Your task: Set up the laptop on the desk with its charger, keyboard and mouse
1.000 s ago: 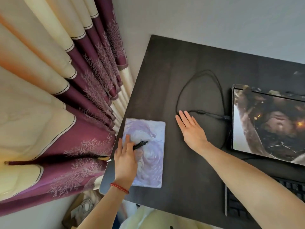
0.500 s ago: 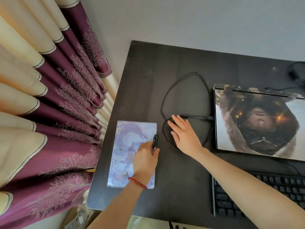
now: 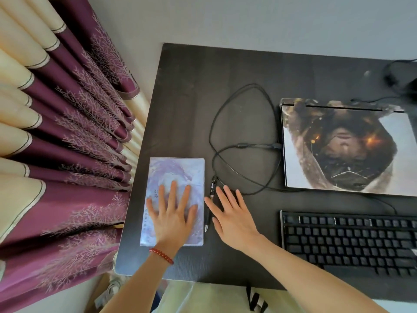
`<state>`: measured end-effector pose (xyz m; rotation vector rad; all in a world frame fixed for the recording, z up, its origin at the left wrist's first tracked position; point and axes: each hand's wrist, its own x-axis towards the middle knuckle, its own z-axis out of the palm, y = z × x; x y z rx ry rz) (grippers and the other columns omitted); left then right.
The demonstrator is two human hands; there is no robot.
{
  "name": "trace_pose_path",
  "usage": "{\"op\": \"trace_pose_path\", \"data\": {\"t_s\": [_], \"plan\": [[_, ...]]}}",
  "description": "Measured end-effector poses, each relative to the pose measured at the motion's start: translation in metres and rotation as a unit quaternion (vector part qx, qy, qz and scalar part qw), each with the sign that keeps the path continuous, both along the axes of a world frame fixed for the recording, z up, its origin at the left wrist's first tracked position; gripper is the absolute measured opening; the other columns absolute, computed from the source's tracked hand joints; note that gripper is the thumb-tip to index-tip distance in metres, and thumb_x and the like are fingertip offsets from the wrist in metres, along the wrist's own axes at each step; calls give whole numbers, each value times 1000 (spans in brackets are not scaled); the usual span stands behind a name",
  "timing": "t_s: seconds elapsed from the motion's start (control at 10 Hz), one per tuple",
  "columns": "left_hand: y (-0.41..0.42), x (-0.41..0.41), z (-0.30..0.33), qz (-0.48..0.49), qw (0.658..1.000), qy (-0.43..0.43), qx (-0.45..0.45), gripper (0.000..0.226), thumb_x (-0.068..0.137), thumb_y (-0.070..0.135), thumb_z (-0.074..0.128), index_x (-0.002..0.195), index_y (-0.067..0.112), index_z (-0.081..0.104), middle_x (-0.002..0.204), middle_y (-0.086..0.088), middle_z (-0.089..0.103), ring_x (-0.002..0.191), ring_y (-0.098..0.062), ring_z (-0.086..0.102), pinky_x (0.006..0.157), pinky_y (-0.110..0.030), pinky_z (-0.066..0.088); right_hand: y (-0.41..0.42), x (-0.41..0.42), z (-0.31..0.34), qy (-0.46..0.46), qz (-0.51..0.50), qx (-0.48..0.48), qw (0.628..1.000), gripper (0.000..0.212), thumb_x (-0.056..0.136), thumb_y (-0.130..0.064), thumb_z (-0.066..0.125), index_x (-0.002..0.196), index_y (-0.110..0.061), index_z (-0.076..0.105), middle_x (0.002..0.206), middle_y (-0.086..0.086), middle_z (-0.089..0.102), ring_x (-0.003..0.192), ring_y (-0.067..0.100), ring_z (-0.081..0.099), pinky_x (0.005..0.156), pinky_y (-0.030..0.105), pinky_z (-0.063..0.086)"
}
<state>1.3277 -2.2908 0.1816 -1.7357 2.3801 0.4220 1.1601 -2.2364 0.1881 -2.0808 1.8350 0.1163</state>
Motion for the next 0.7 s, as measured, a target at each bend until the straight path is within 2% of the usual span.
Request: {"op": "trace_pose_path", "data": {"t_s": [0.1, 0.3, 0.6, 0.7], "plan": [[1, 1, -3, 3, 1000, -8, -1, 60, 92, 56, 6, 140, 29, 31, 145, -10, 41, 134, -39, 31, 102, -67, 21, -2, 1, -4, 4, 4, 11, 1000, 55, 96, -33, 30, 146, -22, 10, 156, 11, 12, 144, 28, 3, 111, 52, -9], [3, 1, -6, -1, 999, 13, -43, 57, 93, 54, 2, 145, 33, -1, 148, -8, 35, 136, -38, 27, 104, -65, 18, -4, 3, -4, 34, 9, 31, 999, 56, 99, -40, 17, 146, -17, 2, 157, 1, 1, 144, 22, -9, 108, 51, -16], [3, -3, -10, -17, 998, -42, -50, 58, 88, 54, -15, 142, 32, -16, 153, -4, 21, 140, -37, 17, 107, -65, 12, 3, 16, -4, -11, -34, 70, 997, 55, 99, -39, 16, 146, -18, -4, 158, 0, -1, 143, 21, -13, 110, 45, -14], [4, -4, -12, -17, 998, -30, -49, 58, 87, 55, -17, 141, 34, -19, 154, -4, 16, 141, -37, 12, 107, -65, 8, -3, 11, 8, -63, -49, 61, 995, 54, 99, -36, 19, 147, -18, 1, 158, 2, -1, 144, 18, -9, 114, 41, -9]]}}
